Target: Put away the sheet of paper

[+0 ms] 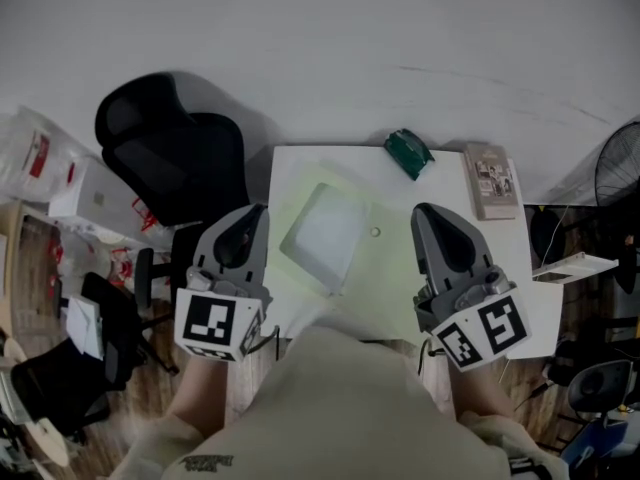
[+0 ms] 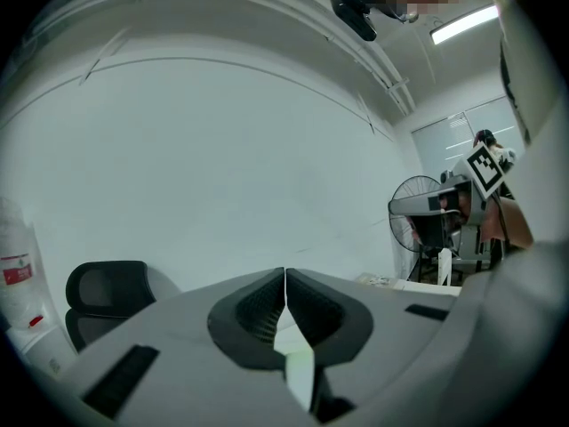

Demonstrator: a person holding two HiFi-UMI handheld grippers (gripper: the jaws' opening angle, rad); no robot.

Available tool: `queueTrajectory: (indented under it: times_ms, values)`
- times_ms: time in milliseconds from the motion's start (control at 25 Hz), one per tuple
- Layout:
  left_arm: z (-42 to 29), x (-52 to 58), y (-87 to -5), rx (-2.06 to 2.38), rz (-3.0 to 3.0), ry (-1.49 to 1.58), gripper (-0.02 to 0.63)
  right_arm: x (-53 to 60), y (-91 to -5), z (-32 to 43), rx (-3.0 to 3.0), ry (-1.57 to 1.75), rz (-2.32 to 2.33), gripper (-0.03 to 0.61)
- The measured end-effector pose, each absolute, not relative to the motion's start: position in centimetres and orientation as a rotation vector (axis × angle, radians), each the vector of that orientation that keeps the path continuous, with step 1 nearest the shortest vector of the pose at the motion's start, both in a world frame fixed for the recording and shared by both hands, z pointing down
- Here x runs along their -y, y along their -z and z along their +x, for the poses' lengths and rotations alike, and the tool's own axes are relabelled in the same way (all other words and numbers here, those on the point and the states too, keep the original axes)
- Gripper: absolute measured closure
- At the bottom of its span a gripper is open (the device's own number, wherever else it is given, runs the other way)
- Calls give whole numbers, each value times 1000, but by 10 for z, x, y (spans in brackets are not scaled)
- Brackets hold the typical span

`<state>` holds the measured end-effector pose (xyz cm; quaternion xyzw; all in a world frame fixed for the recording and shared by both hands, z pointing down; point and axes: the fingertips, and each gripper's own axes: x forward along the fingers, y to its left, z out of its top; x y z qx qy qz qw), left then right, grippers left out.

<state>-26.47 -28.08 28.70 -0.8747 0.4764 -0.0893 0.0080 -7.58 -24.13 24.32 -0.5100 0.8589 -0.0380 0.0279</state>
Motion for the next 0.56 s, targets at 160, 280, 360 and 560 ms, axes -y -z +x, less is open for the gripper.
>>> queueTrajectory:
  times_ms: [160,280,360,560]
  values:
    - [-270,280,-295,-1510,-2716,311,592,244,-244,-72,-2641,138,-1564,557]
    - [-267,281,-291,-1514,-2719,292,592,246,-243,-70,-2636,138,-1560,557]
    - [-266,280,-289,-1514,-2717,288,592,245,-242,-69,-2631,156,-1549,557]
    - [-269,278,-287,-1501,-2705,288,592,243,-237,-69,-2628,149,-1554,557]
